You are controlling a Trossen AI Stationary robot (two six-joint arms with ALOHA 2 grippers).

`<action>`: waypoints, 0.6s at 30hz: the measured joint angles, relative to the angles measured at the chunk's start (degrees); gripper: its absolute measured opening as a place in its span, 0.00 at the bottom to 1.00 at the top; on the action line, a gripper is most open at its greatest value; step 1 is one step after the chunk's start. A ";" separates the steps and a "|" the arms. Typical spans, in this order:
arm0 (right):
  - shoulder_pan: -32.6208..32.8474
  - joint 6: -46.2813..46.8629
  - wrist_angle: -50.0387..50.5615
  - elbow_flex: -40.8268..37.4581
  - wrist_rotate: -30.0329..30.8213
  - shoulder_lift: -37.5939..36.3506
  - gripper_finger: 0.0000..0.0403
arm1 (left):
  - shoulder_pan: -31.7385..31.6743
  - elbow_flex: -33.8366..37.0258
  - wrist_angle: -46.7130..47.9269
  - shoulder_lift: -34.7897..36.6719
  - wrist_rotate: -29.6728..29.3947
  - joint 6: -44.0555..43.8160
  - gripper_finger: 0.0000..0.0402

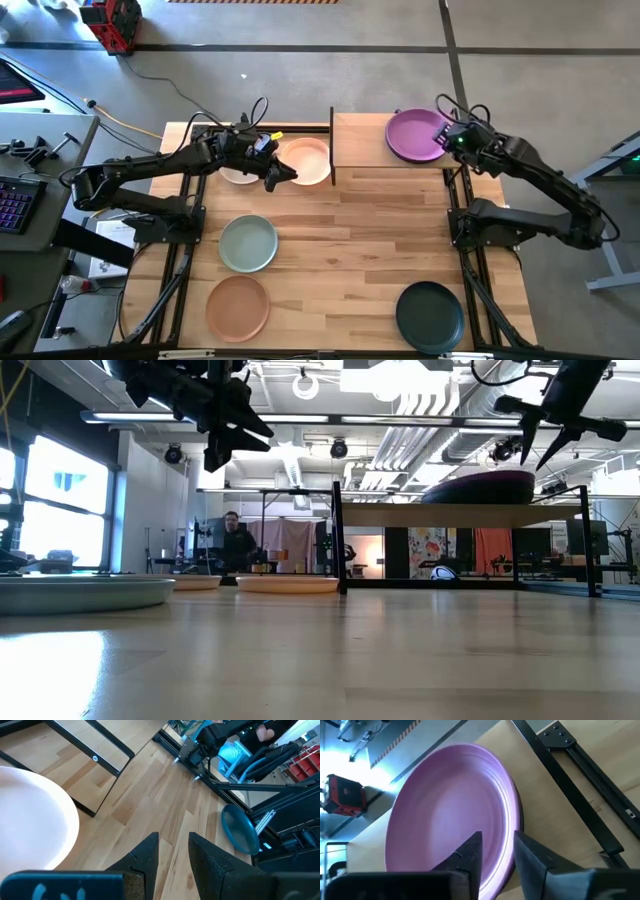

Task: Place and stack plates onto a shelf
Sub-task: Stack the violet plate on top of the black plate on the shelf, then adjust the stacked plates on the shelf

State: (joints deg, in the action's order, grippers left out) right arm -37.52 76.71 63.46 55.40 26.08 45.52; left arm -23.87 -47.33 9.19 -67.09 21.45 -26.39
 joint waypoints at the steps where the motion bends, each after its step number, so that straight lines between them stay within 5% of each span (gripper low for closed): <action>1: 0.00 -0.20 0.00 0.02 -0.04 -0.43 0.23 | 0.01 0.00 -0.02 0.00 0.00 -0.01 0.23; 7: 0.00 -0.46 -0.74 0.02 -0.67 -3.99 0.25 | 0.02 0.00 0.00 0.00 0.00 0.00 0.23; 15: 0.89 -11.84 -15.58 0.04 -17.54 -2.12 0.25 | 0.00 0.00 0.00 0.00 -0.37 0.00 0.23; 18: 3.71 -16.13 -24.75 0.04 -19.41 0.38 0.25 | 0.00 0.00 0.00 0.00 -0.37 0.00 0.23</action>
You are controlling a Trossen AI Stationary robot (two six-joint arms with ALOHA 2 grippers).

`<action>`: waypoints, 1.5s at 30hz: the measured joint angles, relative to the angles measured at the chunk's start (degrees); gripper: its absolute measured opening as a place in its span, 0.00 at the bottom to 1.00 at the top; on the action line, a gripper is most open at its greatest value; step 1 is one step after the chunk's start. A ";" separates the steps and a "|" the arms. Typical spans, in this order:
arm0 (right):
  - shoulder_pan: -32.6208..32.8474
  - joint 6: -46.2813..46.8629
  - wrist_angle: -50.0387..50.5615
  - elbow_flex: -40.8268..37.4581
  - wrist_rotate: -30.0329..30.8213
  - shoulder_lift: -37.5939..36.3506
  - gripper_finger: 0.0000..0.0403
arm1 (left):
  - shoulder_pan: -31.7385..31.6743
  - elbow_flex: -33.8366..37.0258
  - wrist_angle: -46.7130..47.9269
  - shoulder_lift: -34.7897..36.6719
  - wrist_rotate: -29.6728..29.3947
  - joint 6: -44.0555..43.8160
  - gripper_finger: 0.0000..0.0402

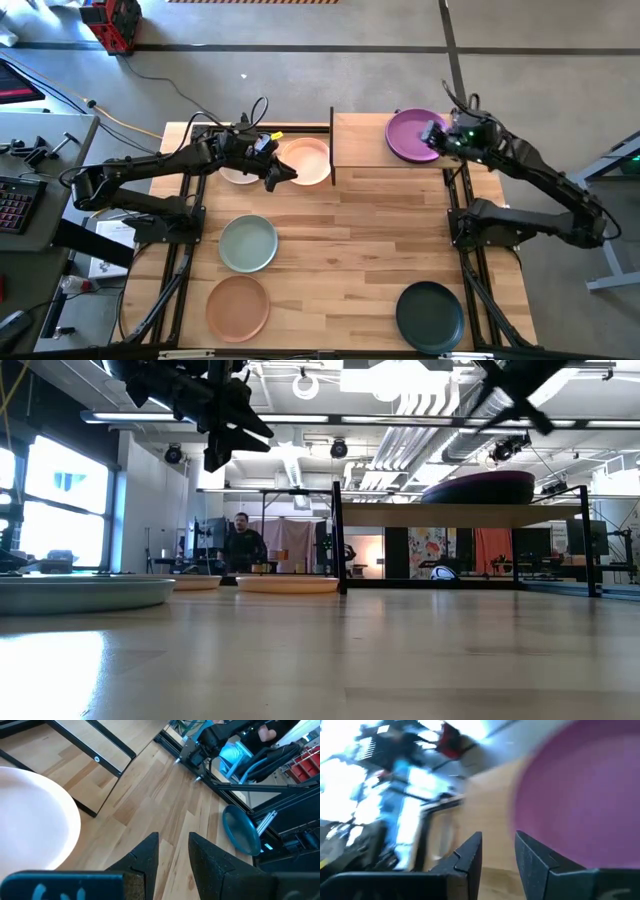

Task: Place and stack plates onto a shelf
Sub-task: Adjust the stacked plates on the shelf

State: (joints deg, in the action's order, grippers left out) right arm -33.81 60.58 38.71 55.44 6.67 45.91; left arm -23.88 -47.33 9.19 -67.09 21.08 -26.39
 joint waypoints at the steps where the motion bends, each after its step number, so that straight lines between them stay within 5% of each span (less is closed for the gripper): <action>1: 1.04 -1.45 -2.76 0.00 -0.08 0.92 0.25 | 0.00 0.00 0.00 0.00 0.00 0.00 0.23; 11: 6.92 -13.64 -11.23 0.00 7.58 9.33 0.24 | 0.00 0.00 0.02 0.00 -0.04 0.00 0.23; 19: 7.88 -19.79 -12.87 1.48 6.69 16.19 0.24 | 0.01 0.00 0.02 0.00 -0.23 -0.53 0.23; 34: 7.12 -21.97 21.91 27.95 6.32 37.24 0.24 | 0.01 0.00 0.02 0.00 -1.05 -0.59 0.23; 45: 7.07 -20.86 27.23 31.01 3.88 45.85 0.24 | 0.02 0.00 0.04 0.00 -1.02 -0.66 0.23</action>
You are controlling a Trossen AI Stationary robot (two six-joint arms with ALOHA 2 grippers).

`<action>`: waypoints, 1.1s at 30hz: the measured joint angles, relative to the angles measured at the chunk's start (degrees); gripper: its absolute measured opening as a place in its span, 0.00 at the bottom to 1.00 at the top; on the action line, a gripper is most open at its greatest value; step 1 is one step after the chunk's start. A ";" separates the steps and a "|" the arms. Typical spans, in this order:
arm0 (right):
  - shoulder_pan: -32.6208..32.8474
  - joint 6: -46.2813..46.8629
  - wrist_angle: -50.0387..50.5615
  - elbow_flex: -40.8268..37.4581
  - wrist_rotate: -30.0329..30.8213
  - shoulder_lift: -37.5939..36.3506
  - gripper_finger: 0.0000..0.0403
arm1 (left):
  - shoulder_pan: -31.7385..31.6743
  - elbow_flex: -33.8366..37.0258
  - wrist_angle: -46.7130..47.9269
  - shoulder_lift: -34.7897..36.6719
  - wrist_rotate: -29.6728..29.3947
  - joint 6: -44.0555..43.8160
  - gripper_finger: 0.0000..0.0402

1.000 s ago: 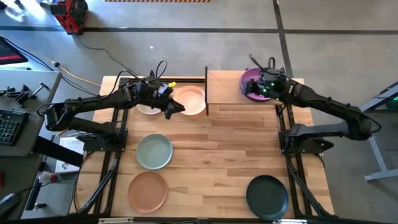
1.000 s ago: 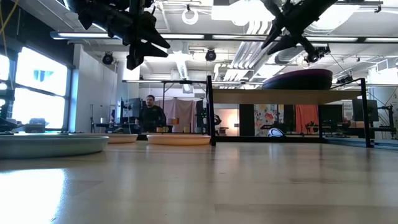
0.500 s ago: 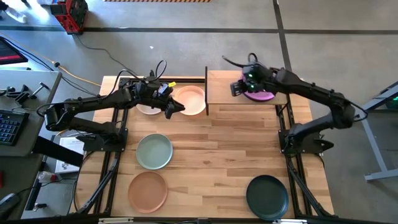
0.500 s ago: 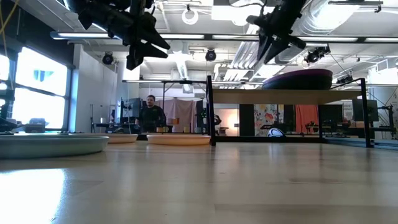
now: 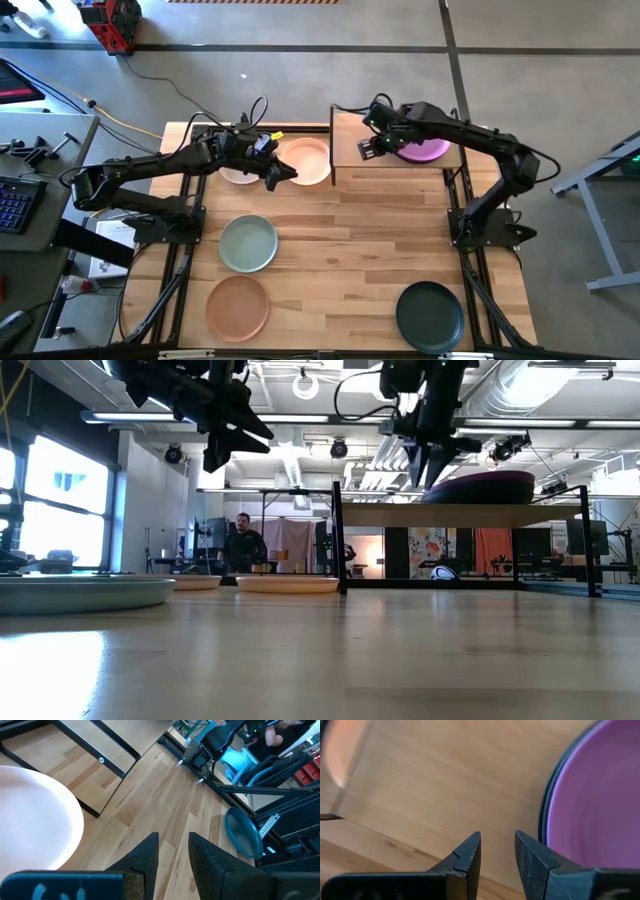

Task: Place and stack plates onto a shelf
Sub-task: Adjust the stacked plates on the shelf, then stack the black plate on top of the violet plate on the shelf

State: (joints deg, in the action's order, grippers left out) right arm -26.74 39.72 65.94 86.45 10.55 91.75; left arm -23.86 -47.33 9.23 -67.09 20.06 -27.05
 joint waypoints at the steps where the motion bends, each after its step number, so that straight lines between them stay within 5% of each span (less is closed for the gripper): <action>1: 0.00 0.20 0.32 -0.02 0.37 0.42 0.24 | -0.02 0.00 -0.02 0.00 0.01 0.00 0.23; 21: -2.56 3.75 6.38 -0.11 5.78 0.76 0.24 | -0.01 0.00 0.00 0.00 -0.10 0.09 0.23; 33: 2.12 0.84 8.77 4.08 0.32 0.74 0.24 | 0.00 0.00 0.01 0.00 -0.16 0.09 0.23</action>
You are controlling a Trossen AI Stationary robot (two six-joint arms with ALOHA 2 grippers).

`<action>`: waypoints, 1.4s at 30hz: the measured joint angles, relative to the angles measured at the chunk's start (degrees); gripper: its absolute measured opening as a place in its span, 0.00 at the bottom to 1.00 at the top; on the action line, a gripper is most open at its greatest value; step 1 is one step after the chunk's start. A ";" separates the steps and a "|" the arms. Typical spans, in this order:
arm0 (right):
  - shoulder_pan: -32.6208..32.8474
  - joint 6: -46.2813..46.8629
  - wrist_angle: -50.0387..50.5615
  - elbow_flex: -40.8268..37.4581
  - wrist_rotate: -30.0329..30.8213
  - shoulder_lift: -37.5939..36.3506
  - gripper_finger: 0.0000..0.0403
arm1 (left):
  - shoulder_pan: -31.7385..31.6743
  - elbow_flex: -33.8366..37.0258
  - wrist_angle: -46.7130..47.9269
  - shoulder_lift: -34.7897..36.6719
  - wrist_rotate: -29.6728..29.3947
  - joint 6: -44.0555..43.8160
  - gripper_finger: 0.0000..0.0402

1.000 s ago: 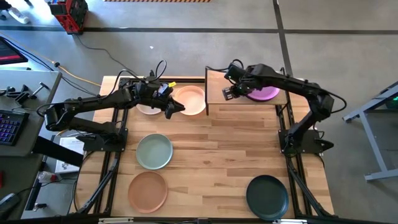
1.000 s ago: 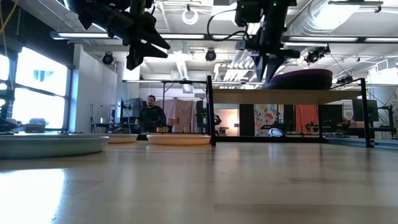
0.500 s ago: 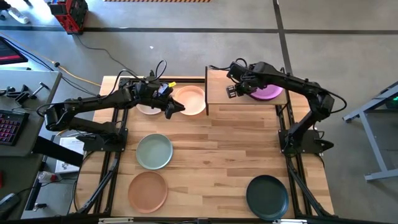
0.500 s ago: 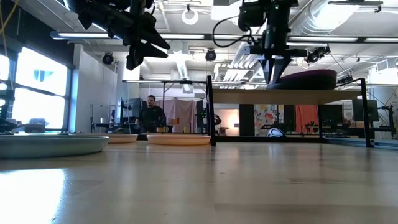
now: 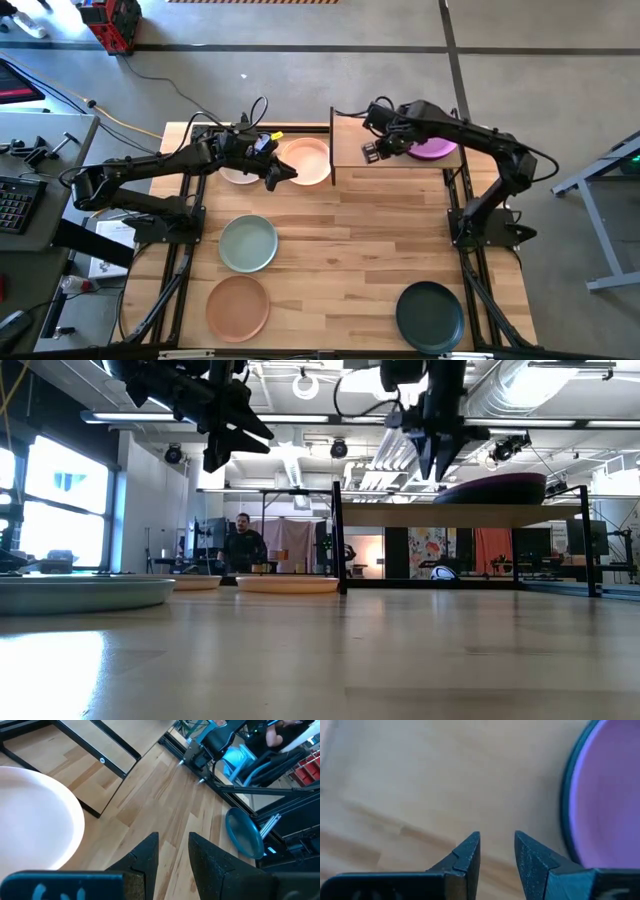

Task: Place and stack plates onto a shelf
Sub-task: Stack the black plate on top of the violet plate on the shelf

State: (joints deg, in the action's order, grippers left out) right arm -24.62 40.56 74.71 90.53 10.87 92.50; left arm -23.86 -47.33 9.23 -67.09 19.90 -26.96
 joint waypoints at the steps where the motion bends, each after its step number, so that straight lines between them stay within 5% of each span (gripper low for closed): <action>1: 1.01 -0.32 0.64 0.66 -0.42 -0.01 0.24 | -0.02 0.00 0.02 0.00 0.00 0.00 0.23; 8: 10.00 0.09 4.44 -0.05 -4.30 -0.78 0.24 | 0.00 -0.02 2.80 0.00 0.04 0.04 0.23; 21: 31.81 17.15 3.12 -9.52 -5.70 -3.11 0.24 | 0.37 -0.02 6.40 0.00 0.04 1.08 0.23; 27: 40.33 19.81 -0.97 -12.30 -11.30 -3.11 0.24 | 0.39 -0.02 6.00 0.00 -1.49 2.16 0.23; 42: 55.95 12.89 -12.27 -22.76 -13.37 -3.05 0.24 | 0.39 -0.02 3.97 -2.76 -4.08 -1.50 0.23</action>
State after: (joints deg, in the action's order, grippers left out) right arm 31.33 53.46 62.44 67.77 -2.50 89.45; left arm -23.46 -47.35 13.20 -69.85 15.82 -28.46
